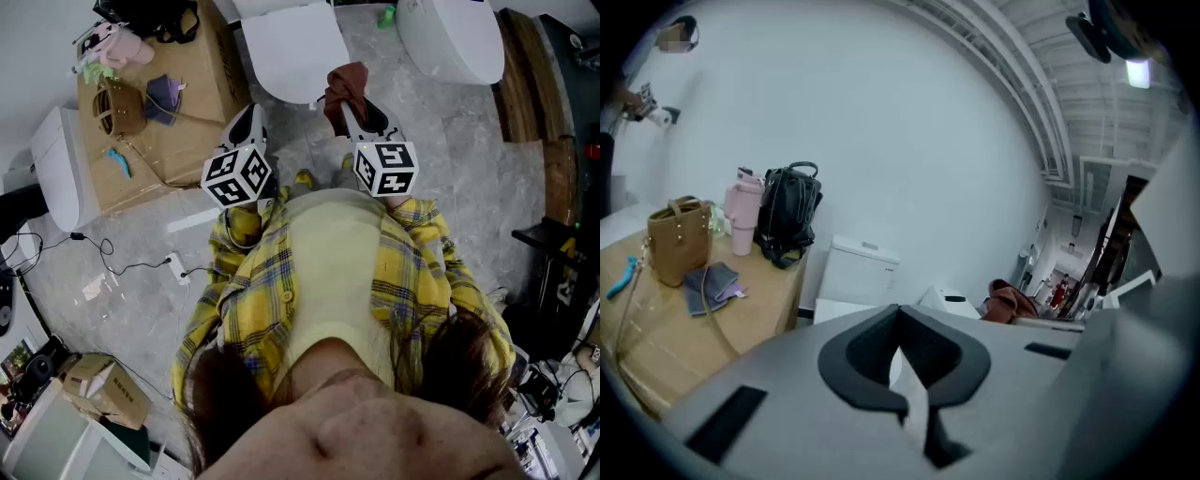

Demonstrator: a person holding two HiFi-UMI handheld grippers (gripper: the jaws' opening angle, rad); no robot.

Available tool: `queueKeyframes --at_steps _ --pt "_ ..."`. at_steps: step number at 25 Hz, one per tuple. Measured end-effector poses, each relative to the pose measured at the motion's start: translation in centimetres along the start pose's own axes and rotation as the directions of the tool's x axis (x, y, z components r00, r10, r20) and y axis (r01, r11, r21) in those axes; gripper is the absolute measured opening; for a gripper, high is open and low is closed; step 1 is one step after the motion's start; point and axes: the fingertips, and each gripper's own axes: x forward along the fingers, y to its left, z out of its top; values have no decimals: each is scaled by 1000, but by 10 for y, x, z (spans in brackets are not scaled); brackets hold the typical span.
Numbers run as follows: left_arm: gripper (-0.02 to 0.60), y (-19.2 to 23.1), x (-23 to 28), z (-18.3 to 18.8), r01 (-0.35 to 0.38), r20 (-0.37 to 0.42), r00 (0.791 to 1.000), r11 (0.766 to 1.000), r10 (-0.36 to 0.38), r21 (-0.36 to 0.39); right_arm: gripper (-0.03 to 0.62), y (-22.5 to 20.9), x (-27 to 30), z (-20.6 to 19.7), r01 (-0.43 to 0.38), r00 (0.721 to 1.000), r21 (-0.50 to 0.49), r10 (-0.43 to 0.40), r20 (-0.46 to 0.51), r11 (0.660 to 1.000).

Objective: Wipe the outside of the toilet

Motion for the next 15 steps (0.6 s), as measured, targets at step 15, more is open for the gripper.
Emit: queueKeyframes --at_steps 15 --pt "3 -1 -16 -14 33 -46 998 997 -30 66 126 18 -5 -14 11 1000 75 -10 -10 997"
